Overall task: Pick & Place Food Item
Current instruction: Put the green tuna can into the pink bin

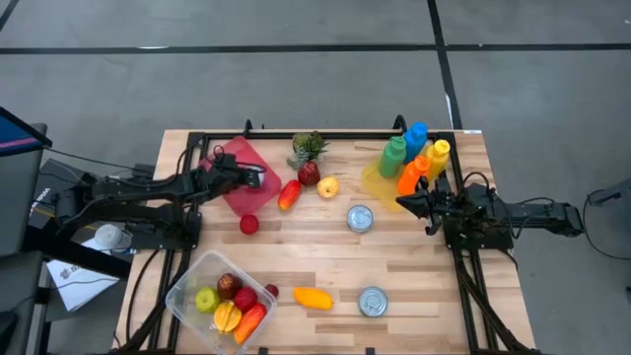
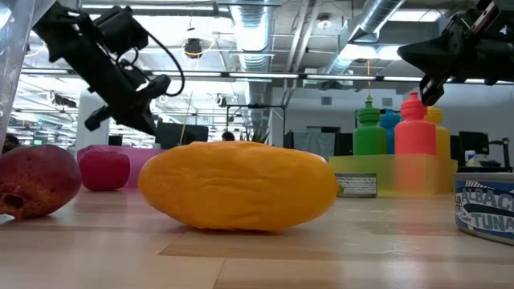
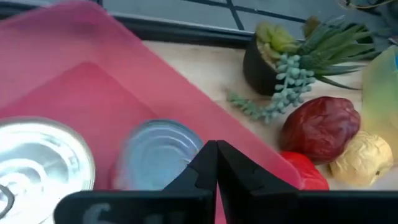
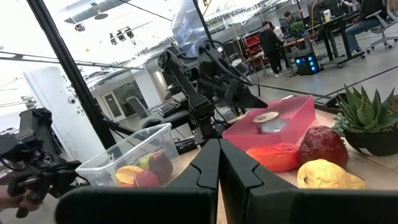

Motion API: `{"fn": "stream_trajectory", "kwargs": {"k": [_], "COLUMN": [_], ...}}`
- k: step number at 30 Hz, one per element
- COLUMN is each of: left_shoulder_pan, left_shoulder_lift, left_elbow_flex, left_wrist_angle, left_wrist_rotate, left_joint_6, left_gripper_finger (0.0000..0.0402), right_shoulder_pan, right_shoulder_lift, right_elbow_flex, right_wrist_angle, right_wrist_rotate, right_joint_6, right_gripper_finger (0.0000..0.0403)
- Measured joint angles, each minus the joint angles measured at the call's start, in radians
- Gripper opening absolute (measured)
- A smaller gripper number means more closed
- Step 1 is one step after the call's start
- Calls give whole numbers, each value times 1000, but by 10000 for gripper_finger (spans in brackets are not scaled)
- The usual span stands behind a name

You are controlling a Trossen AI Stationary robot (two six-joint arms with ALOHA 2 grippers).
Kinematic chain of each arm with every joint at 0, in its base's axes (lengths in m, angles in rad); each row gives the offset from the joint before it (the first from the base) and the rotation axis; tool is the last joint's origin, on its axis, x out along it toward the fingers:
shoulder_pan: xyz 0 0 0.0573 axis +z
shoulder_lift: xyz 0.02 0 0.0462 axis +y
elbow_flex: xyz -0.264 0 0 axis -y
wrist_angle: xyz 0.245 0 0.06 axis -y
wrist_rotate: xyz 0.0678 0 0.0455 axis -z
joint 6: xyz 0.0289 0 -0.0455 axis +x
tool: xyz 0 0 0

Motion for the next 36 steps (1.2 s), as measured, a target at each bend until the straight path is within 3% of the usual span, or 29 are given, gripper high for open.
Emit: {"fn": "stream_trajectory", "kwargs": {"k": [7, 12, 18, 23, 26, 30, 36], "left_shoulder_pan": [6, 4, -4, -93, -162, -249, -332], "left_shoulder_lift": [0, -2, -2, 43, 114, 225, 422], "left_elbow_flex": [-19, 41, 196, 357, 433, 485, 490], "left_wrist_angle": [-11, -49, -143, -140, -86, 124, 486], "left_wrist_rotate": [4, 15, 102, 132, 122, 122, 236], "left_joint_6": [-11, 20, 113, 212, 267, 369, 497], "left_gripper_finger": [0, 0, 0, 0, 1, 15, 88], "right_shoulder_pan": [0, 0, 0, 0, 0, 0, 0], "right_shoulder_lift": [0, 0, 0, 0, 0, 0, 0], "right_elbow_flex": [0, 0, 0, 0, 0, 0, 0], "right_wrist_angle": [0, 0, 0, 0, 0, 0, 0], "right_wrist_rotate": [0, 0, 0, 0, 0, 0, 0], "right_joint_6": [0, 0, 0, 0, 0, 0, 0], "right_gripper_finger": [0, 0, 0, 0, 0, 0, 0]}}
